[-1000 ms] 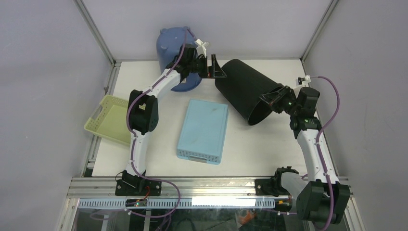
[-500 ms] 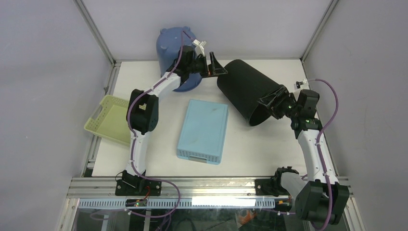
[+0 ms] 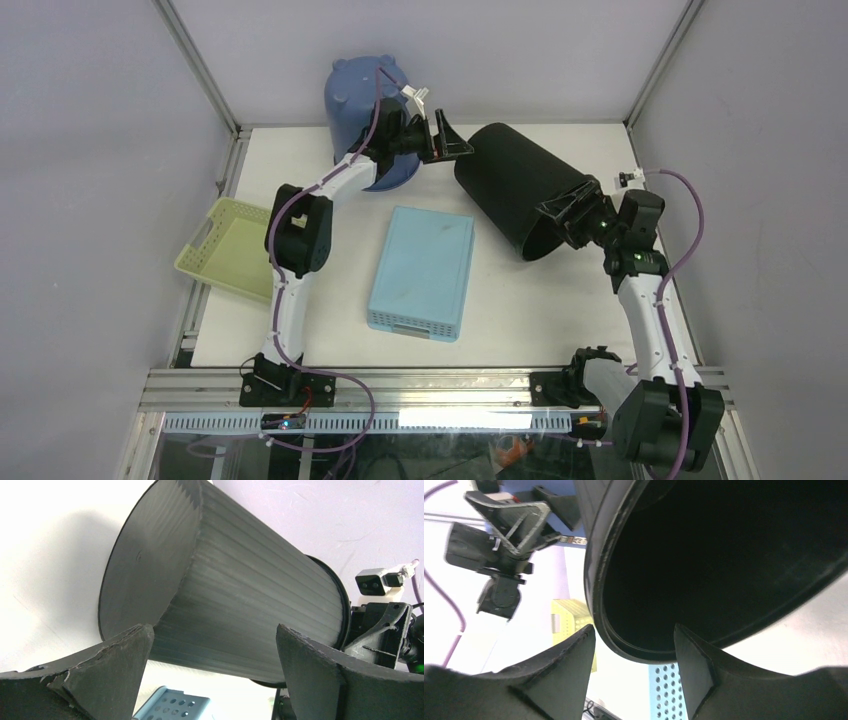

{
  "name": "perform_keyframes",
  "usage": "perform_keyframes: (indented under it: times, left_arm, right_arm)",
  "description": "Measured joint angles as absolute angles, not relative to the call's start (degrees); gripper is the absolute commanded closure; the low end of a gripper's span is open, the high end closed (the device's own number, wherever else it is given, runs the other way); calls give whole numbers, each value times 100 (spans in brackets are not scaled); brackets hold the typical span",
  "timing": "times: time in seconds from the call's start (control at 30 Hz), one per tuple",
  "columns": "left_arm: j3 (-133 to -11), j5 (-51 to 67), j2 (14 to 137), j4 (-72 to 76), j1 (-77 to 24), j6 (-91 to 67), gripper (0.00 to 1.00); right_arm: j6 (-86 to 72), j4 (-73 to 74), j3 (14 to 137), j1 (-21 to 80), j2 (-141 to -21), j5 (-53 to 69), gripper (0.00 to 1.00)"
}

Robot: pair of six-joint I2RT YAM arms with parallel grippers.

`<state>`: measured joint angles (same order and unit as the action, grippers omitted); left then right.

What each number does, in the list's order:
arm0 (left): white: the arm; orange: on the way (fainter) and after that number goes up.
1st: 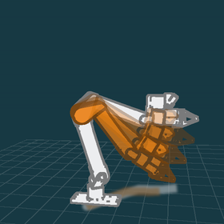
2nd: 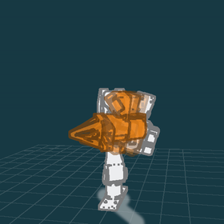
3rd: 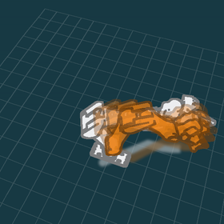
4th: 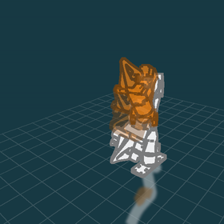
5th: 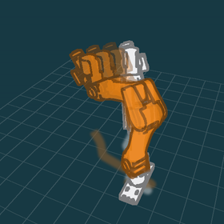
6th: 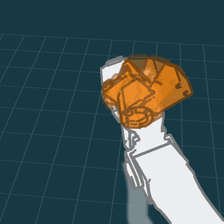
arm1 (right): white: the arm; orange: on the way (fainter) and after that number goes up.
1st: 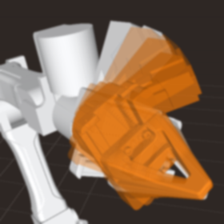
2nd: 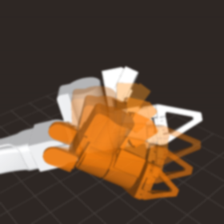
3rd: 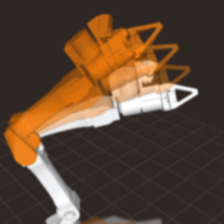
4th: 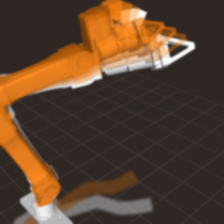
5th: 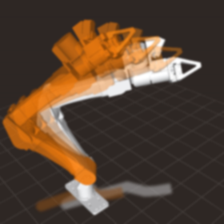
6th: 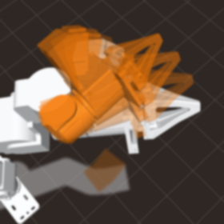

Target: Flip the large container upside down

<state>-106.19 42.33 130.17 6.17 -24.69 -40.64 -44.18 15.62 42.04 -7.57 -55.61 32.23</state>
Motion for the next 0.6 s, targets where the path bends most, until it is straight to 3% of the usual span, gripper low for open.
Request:
perform_keyframes:
  times: [0.2,0.47,0.6]
  left_arm:
    - [-10464,4405,13082,764,-2495,-4093,1]
    - [-10060,4558,13080,867,-2672,-4075,1]
    - [-9721,4574,13013,862,-2742,-4088,1]
  right_arm:
    - [-4729,956,3951,-696,-5579,3522,38]
    - [-4842,368,3951,-454,-5765,3756,64]
    - [-4842,257,3951,-436,-5898,3819,66]
